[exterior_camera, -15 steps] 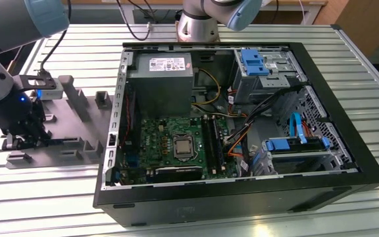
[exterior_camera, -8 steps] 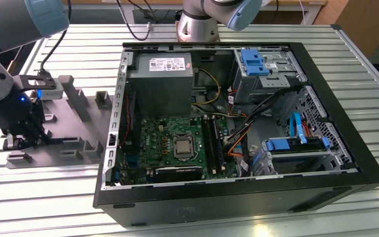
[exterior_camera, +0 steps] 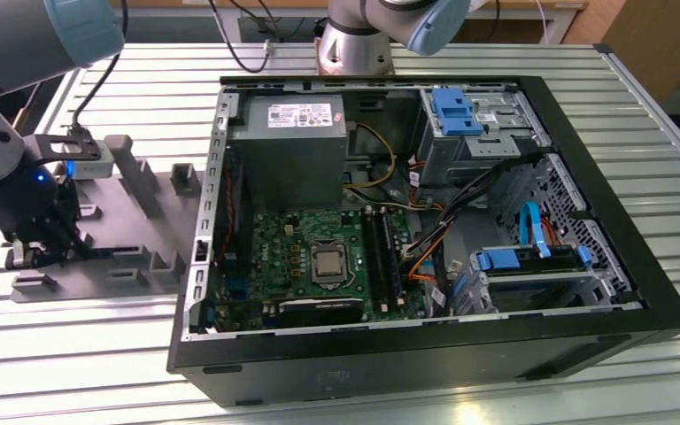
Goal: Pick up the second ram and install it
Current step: 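Pick up the second ram and move it above second insertion slot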
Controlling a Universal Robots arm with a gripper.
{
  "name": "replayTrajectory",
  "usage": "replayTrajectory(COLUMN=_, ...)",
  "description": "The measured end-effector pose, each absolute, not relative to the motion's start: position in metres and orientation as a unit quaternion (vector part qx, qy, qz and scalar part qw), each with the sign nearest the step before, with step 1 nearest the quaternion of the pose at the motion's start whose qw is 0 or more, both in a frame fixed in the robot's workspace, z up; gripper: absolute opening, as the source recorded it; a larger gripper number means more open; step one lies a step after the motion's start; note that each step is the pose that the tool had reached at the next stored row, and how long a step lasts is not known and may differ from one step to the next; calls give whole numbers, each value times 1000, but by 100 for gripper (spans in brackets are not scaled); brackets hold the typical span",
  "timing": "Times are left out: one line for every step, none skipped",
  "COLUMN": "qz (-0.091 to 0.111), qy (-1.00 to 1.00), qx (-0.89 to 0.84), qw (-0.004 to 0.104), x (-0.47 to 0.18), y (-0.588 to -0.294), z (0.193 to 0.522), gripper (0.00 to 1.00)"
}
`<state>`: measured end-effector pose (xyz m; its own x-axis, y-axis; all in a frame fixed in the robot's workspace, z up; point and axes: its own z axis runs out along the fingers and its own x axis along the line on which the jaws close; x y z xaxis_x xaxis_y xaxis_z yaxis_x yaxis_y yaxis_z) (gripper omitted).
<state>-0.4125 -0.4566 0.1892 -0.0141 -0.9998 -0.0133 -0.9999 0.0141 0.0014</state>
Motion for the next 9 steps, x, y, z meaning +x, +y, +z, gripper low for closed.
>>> replayTrajectory(qz=5, qy=712, qx=-702, qw=4, x=-413, y=-457, z=190, gripper=14)
replayTrajectory(qz=5, qy=712, qx=-702, qw=4, x=-413, y=-457, z=192, gripper=14)
replayTrajectory(qz=5, qy=712, qx=-702, qw=4, x=-413, y=-457, z=193, gripper=14)
replayTrajectory(qz=5, qy=712, qx=-702, qw=4, x=-413, y=-457, z=195, gripper=14)
replayTrajectory(qz=5, qy=712, qx=-702, qw=4, x=-413, y=-457, z=197, gripper=14)
replayTrajectory(qz=5, qy=712, qx=-702, qw=4, x=-413, y=-457, z=199, gripper=14)
replayTrajectory(qz=5, qy=712, qx=-702, qw=4, x=-413, y=-457, z=201, gripper=14)
replayTrajectory(qz=5, qy=712, qx=-702, qw=4, x=-413, y=-457, z=203, gripper=14)
replayTrajectory(qz=5, qy=712, qx=-702, qw=4, x=-413, y=-457, z=204, gripper=14)
